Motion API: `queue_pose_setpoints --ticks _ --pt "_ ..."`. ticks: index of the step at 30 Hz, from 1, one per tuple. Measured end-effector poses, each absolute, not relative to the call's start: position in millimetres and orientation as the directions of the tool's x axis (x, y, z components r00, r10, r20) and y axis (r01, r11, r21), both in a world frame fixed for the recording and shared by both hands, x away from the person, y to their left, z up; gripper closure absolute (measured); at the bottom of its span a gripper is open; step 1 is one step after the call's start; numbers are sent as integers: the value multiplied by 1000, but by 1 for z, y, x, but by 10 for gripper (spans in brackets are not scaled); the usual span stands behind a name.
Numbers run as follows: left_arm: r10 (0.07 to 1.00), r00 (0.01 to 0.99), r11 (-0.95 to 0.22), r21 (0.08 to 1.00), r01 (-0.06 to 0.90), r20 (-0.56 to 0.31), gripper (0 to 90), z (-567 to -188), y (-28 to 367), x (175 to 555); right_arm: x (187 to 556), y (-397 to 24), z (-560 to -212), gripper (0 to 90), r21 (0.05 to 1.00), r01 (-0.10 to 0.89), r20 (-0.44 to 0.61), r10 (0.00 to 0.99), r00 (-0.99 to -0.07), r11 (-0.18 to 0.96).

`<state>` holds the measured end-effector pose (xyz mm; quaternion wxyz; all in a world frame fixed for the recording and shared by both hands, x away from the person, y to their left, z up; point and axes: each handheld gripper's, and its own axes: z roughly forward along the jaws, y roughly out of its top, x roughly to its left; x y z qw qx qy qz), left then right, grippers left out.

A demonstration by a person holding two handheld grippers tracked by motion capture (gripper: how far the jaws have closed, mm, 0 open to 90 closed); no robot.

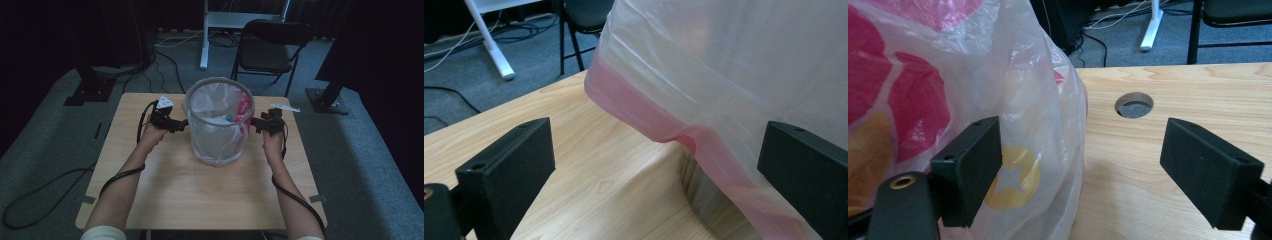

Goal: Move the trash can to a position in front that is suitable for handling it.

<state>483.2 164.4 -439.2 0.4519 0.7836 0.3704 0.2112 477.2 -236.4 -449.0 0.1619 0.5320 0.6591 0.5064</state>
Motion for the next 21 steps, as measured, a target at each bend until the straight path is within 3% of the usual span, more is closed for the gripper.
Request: queue_pose_setpoints --ticks 21 --pt "811 584 -335 852 403 42 19 -436 206 470 472 -193 -444 164 844 536 284 828 -484 24"
